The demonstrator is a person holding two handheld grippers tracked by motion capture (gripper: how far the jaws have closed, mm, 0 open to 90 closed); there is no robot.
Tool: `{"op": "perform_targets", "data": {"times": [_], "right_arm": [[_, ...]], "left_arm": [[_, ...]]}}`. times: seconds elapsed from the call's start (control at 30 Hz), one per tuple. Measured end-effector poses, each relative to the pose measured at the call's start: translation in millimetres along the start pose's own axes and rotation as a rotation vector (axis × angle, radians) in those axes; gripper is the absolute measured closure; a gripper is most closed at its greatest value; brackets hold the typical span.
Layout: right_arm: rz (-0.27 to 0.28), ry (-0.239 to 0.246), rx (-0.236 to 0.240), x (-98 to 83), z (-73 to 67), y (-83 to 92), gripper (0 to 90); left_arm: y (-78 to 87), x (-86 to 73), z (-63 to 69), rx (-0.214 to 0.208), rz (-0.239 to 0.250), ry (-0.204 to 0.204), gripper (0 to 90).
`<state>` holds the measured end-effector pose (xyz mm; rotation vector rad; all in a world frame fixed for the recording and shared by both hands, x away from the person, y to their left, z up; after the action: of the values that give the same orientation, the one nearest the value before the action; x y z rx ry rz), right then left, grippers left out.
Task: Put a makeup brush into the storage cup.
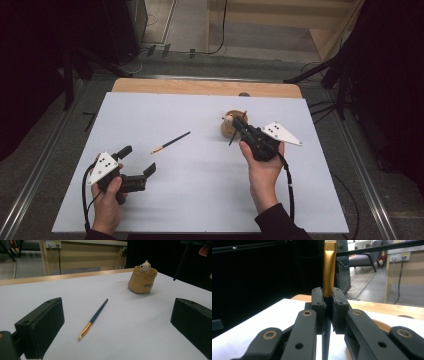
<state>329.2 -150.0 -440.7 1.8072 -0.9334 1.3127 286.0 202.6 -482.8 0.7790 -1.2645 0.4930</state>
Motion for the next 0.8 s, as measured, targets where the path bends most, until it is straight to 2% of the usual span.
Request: {"op": "perform_targets", "data": {"times": [0.2, 0.4, 0.8], "right_arm": [[0.004, 0.016, -0.025, 3.3, 13.3, 0.6, 84.0], [0.004, 0.025, -0.049, 6.6, 24.4, 0.7, 84.0], [0.025, 0.056, -0.069, 21.7, 34.0, -3.2, 83.9]], "left_arm": [[3.1, -1.2, -2.7, 0.003, -0.009, -0.011, 0.0], [6.5, -2.6, -7.0, 0.011, -0.011, 0.001, 0.0], [15.1, -5.1, -14.7, 0.027, -0.01, 0.007, 0.0]]}}
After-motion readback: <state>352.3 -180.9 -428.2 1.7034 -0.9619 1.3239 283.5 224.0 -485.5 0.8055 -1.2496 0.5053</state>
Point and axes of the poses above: each handheld gripper's, and its own axes: y roughly backward along the jaws, x roughly out of its top, z roughly to its right, the point moved 5 cm from there along -y, roughly forward along the jaws, and after that the axes turned 2 degrees about -x, right-handed, at the moved point
